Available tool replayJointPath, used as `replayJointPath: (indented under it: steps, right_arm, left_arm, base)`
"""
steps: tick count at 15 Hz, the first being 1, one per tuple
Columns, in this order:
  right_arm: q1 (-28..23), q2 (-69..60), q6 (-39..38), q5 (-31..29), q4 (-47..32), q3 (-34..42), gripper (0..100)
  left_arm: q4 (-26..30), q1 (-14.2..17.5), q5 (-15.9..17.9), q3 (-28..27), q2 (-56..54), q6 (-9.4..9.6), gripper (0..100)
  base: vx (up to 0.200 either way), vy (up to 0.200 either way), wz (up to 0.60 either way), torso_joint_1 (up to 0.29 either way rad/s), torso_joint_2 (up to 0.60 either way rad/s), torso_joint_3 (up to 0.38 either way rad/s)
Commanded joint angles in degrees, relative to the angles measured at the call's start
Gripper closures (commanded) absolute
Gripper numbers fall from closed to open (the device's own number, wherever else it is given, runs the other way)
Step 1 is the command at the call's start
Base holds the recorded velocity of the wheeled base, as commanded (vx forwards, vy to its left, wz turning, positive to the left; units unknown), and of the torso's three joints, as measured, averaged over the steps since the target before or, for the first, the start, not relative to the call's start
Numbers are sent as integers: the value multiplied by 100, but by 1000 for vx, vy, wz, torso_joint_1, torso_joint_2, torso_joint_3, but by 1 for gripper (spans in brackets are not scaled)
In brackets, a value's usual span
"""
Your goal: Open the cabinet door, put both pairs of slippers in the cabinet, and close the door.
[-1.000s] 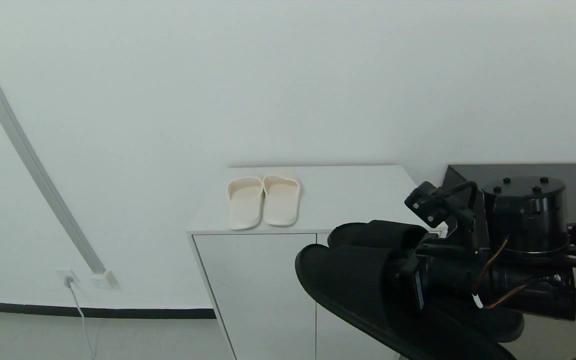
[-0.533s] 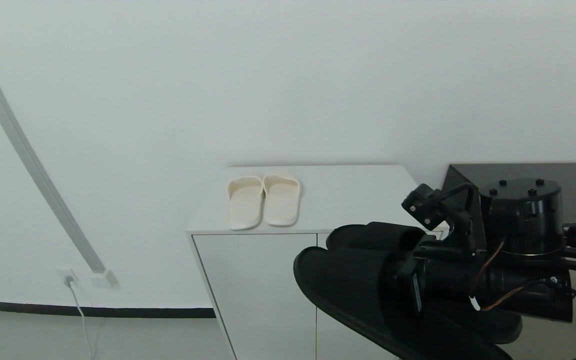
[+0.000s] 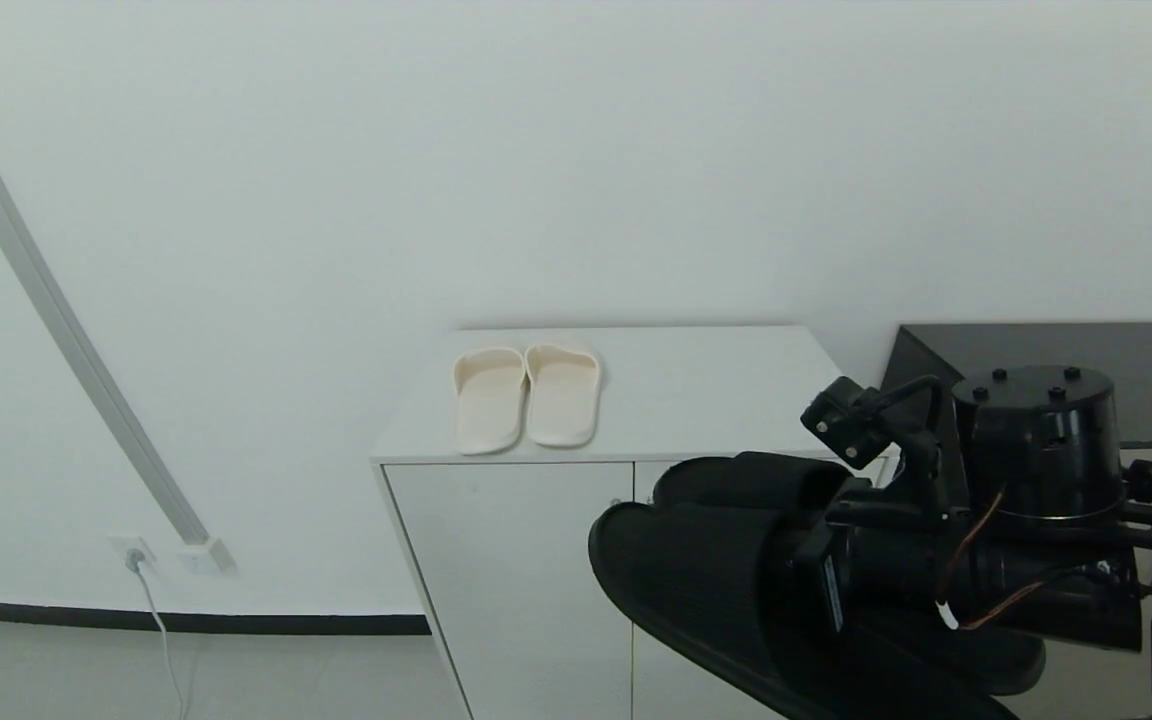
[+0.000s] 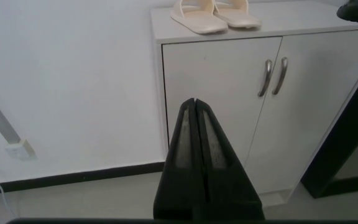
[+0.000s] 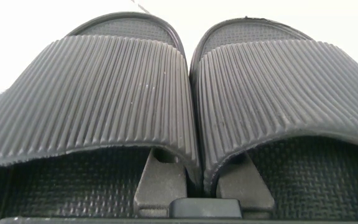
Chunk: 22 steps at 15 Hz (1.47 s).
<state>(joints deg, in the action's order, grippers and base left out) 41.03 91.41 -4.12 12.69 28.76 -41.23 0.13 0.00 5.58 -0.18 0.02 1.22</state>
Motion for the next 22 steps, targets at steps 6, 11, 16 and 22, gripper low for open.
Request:
replayJointPath:
  steps: [6,11,16,22]
  right_arm:
    - [142,-26,8,-12,7,97,100]
    - [177,9,184,-12,7,212,100]
    - [168,-26,184,-12,7,247,100]
    - [168,0,184,-12,95,282,100]
  left_arm:
    - [4,0,4,1,6,-8,0]
    - [4,0,-5,1,6,-8,0]
    - [-5,0,-5,1,6,-8,0]
    - [-5,0,4,1,6,19,0]
  base:
    - [0,0,0,-211,520,296]
    - [0,0,0,-205,524,320]
    - [0,0,0,-173,498,323]
    - [0,0,0,-138,464,330]
